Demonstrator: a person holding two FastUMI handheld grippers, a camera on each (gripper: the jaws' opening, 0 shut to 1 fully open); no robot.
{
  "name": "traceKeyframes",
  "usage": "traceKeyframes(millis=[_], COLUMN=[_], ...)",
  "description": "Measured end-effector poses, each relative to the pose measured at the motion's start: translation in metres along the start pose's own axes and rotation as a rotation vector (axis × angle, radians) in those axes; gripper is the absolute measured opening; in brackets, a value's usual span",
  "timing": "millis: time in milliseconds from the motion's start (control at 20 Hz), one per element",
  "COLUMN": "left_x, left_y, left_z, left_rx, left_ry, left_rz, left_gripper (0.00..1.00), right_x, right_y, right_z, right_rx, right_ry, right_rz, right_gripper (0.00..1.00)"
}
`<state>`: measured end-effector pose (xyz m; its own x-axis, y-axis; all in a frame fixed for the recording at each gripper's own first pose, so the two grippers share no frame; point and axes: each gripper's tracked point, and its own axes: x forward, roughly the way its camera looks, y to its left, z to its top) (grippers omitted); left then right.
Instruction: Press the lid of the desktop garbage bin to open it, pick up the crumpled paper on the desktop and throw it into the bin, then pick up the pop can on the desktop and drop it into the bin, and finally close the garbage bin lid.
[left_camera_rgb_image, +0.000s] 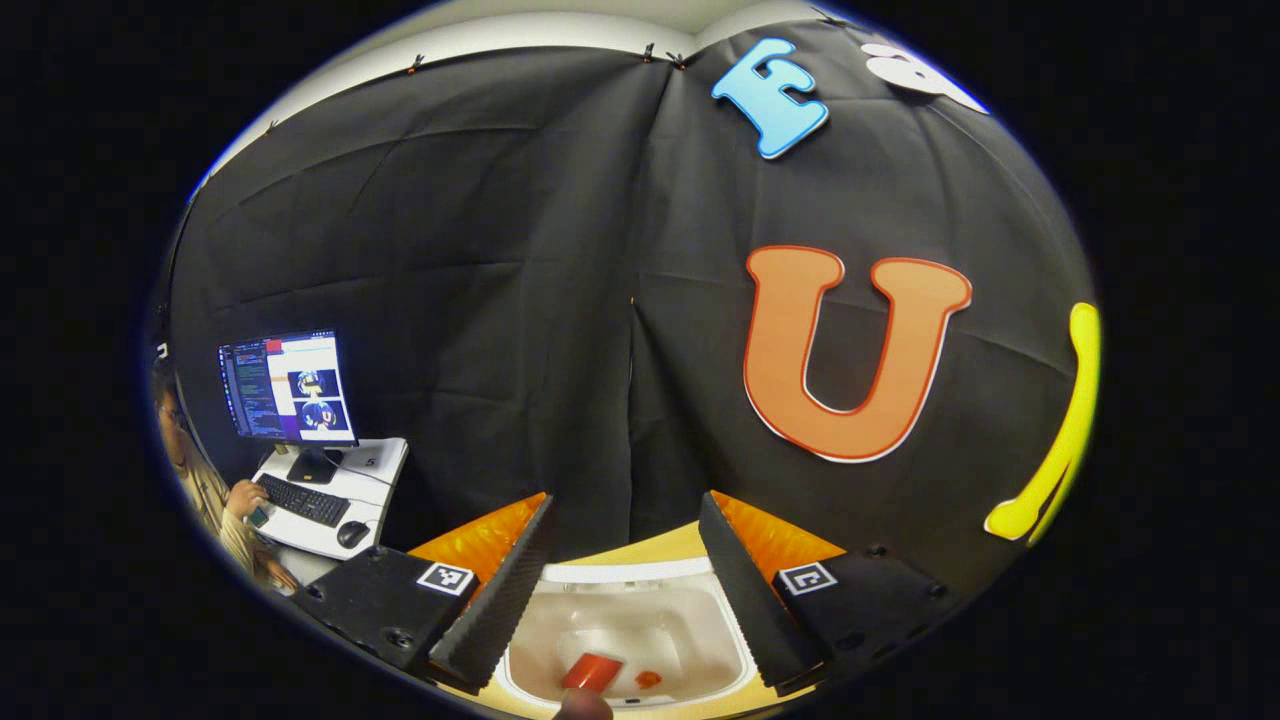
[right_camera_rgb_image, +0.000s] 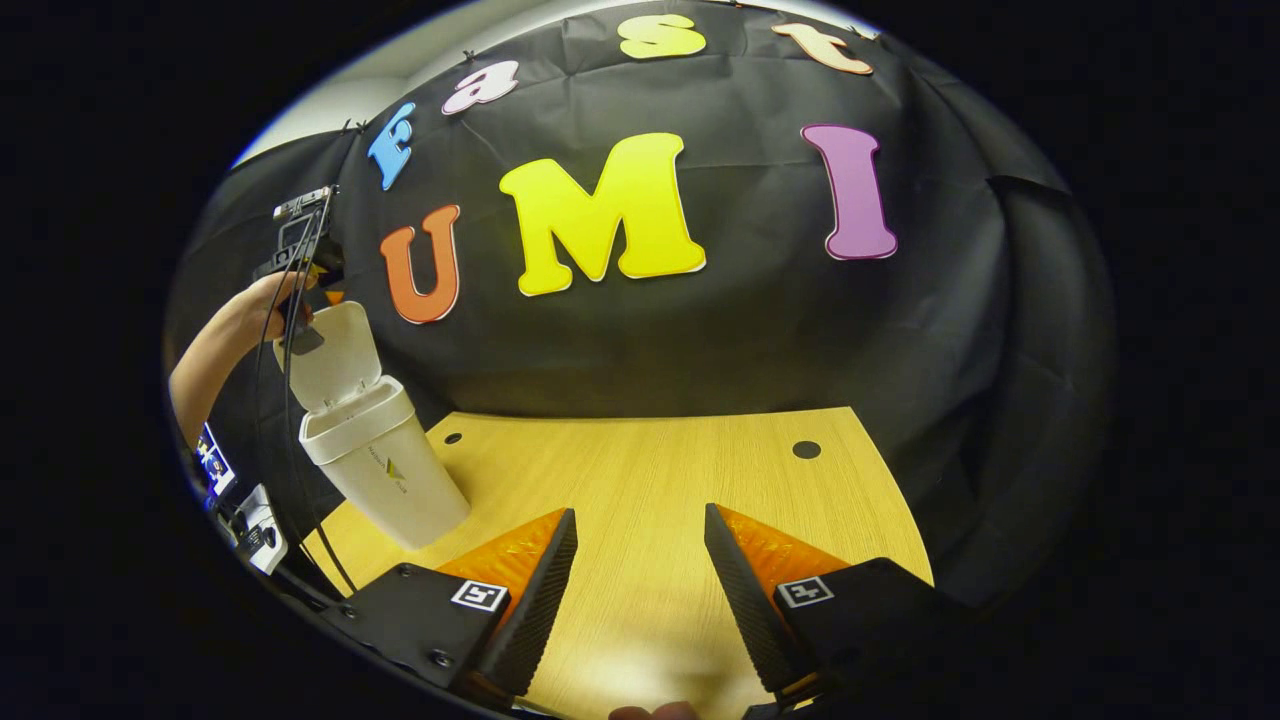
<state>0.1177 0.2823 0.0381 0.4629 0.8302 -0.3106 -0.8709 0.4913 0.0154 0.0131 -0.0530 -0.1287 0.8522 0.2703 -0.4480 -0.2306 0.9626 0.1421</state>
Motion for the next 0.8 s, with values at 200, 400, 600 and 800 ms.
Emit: traceKeyframes(millis=[200, 400, 600, 800], left_x=[-0.024, -0.033, -0.038, -0.035], left_y=[-0.003, -0.004, -0.008, -0.007], left_z=[-0.045, -0.080, -0.116, -0.146], left_rx=[-0.020, -0.030, -0.021, 0.019], left_ry=[0.036, 0.060, 0.100, 0.142], left_rz=[-0.022, -0.030, -0.046, -0.046], left_gripper=[0.94, 0.93, 0.93, 0.93], right_x=[-0.004, -0.004, -0.003, -0.004], right_y=[0.001, -0.003, -0.008, -0.009], right_z=[0.002, -0.003, -0.005, -0.008], right_rx=[-0.033, -0.032, -0.035, -0.029], right_ry=[-0.012, 0.002, 0.007, 0.012], right_rz=[0.025, 0.032, 0.028, 0.021], right_gripper=[0.81, 0.82, 0.82, 0.82])
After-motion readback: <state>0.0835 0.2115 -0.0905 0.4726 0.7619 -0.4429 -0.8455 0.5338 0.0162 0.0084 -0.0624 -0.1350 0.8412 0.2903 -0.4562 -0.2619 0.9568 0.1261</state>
